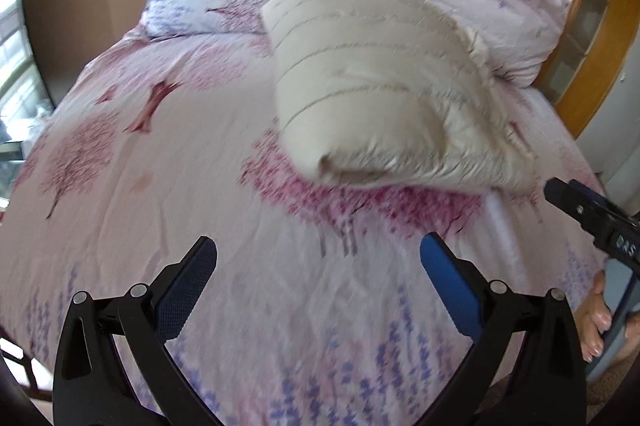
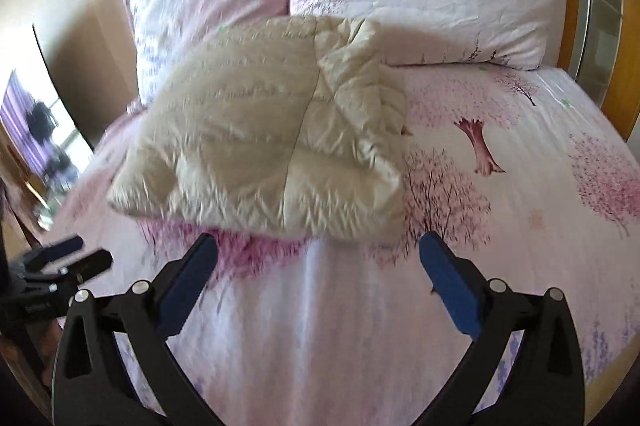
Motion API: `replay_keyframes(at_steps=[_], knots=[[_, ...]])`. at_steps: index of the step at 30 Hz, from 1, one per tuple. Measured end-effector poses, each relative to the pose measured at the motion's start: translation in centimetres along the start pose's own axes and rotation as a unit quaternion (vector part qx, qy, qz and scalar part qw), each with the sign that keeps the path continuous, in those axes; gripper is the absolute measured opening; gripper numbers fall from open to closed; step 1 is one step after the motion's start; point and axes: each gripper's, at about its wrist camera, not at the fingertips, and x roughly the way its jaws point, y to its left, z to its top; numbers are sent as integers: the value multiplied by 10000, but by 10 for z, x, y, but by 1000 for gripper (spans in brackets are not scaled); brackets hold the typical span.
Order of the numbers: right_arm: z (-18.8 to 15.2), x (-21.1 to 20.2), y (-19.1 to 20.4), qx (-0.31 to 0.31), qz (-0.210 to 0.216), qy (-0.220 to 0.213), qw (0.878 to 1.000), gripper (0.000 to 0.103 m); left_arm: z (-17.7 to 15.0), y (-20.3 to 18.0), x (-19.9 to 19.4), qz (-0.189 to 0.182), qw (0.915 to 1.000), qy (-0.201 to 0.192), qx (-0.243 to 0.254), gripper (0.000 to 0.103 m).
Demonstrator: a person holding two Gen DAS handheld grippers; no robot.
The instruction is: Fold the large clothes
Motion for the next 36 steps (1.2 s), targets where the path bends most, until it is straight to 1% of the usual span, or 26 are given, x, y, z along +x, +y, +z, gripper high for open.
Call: replay_keyframes(at_steps=[6,9,13,19,22,36], knots=[[-13,5,11,-197,-85,294,9993,101,-6,-5,-1,166,9997,167,44,102],[-16,7,15,-310,-228,363,9986,101,-7,-8,3,250,9993,274,107,102],[-17,10,17,-381,-304,482,9976,101,-9,-12,7,248,9986,439,140,102],[-20,16,18,-445,-435,671,9958,101,-7,-13,16,391,9970,648,166,102],[-20,17,18,-436,-434,698,9957,101,-6,-12,17,460,9965,682,175,102],[-20,24,18,-407,-448,785,9951,101,-6,-11,21,407,9962,760,149,102]])
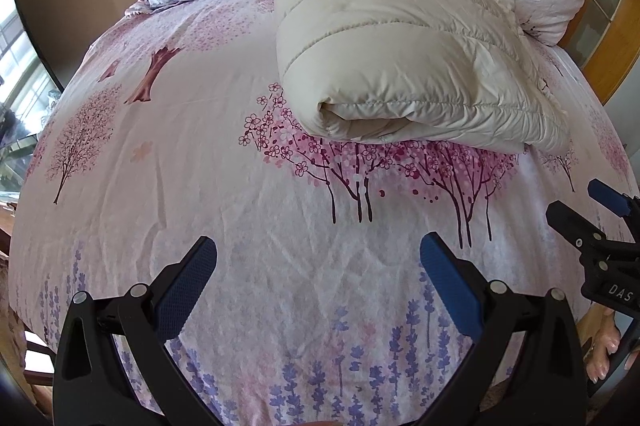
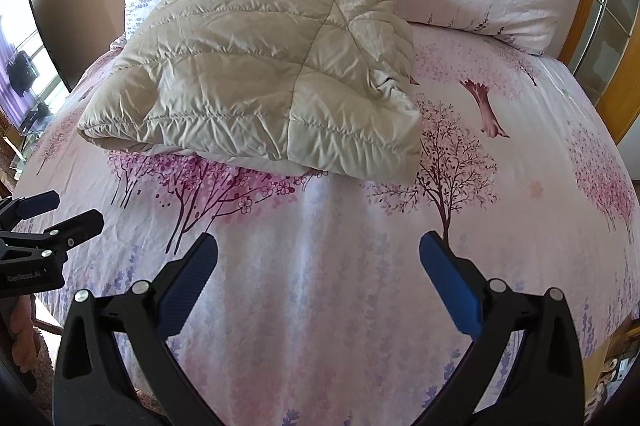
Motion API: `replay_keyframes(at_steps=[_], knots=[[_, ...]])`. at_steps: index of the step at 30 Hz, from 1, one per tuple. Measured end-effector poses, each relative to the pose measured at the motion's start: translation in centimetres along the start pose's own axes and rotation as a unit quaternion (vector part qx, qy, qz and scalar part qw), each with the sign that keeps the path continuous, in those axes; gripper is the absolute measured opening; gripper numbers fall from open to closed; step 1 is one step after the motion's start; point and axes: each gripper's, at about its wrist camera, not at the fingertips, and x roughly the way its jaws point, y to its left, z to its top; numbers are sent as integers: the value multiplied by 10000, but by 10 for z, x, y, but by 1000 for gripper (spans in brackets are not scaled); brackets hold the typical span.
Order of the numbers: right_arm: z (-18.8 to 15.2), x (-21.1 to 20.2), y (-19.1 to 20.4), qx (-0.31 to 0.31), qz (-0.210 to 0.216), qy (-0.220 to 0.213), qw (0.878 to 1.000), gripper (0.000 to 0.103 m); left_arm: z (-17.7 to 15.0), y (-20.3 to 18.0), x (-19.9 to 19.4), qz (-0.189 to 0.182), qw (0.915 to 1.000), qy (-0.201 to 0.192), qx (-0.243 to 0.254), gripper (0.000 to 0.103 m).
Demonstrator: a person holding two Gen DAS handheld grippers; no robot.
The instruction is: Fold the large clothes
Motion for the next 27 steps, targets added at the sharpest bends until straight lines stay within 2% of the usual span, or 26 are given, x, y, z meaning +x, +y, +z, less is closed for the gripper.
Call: replay_keyframes(at_steps=[27], knots=[[1,7,2,15,-1,117,9999,101,3,-1,2,-55,10000,14,-22,102]])
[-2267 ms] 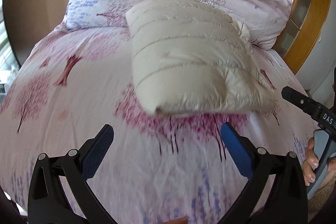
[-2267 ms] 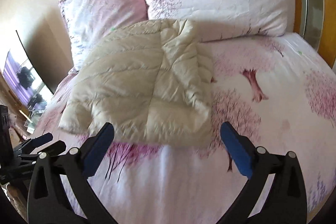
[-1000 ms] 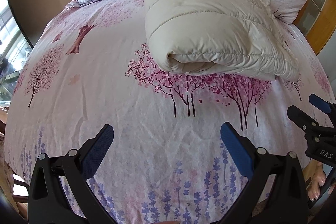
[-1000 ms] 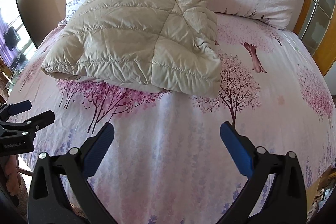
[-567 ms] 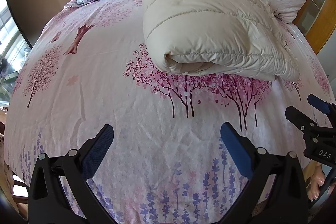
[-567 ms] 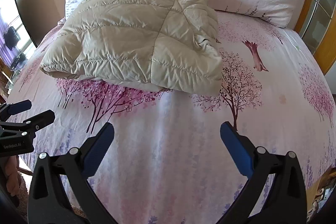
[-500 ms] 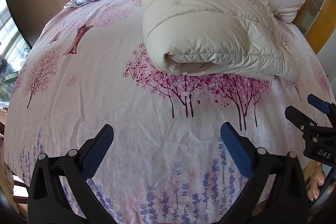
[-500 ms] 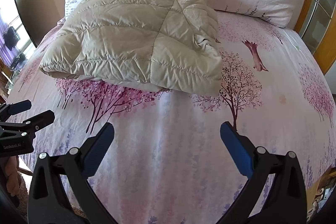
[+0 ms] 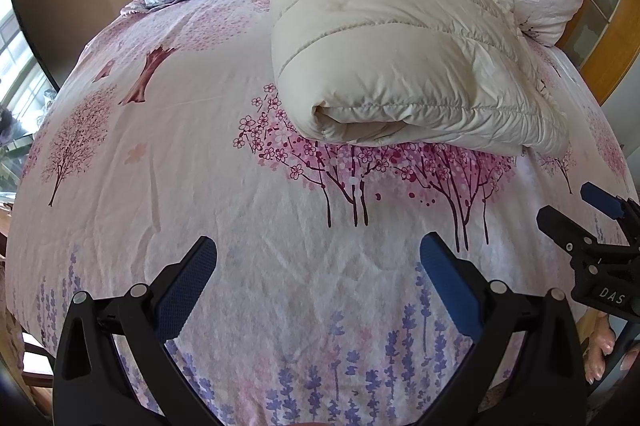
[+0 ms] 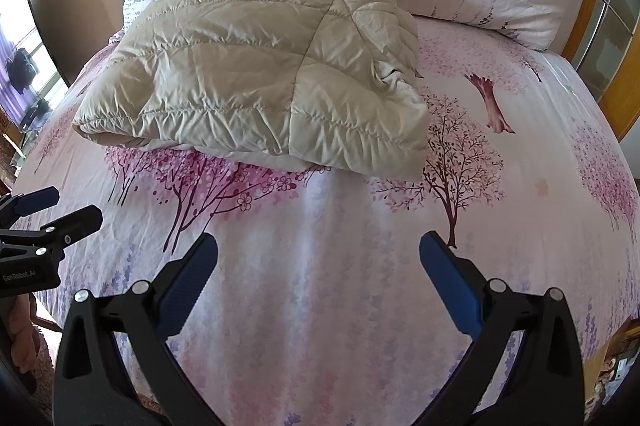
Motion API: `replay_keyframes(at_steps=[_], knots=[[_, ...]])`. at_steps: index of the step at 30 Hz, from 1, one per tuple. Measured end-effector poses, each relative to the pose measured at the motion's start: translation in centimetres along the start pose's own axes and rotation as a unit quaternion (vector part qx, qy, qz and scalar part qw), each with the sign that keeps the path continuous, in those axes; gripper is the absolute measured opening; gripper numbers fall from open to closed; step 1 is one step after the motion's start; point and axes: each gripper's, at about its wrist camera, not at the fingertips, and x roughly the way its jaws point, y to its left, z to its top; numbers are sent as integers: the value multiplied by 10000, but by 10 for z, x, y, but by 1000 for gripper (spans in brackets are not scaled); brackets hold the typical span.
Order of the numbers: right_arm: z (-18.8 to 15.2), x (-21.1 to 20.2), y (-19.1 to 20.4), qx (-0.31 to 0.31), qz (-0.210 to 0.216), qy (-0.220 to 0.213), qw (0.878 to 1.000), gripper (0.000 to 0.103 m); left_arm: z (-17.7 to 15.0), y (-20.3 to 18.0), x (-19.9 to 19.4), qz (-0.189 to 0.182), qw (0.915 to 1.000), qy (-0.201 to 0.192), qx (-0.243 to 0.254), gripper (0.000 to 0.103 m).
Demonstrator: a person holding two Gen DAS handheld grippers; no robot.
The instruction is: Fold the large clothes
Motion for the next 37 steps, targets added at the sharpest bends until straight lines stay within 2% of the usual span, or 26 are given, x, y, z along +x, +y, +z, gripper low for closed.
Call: replay_keyframes(at_steps=[19,24,37], knots=[[-2,5,-1,95,107,53,9999,101,-1,-3,0,1,10000,-17,32,102],[-2,6,0,83,120,73,9999,101,-1,1,0,-173,9998,-35,-76,102],[-3,8,-1,78,126,96,9998,101,-4,-1,2,19,10000,-27,-60,102]])
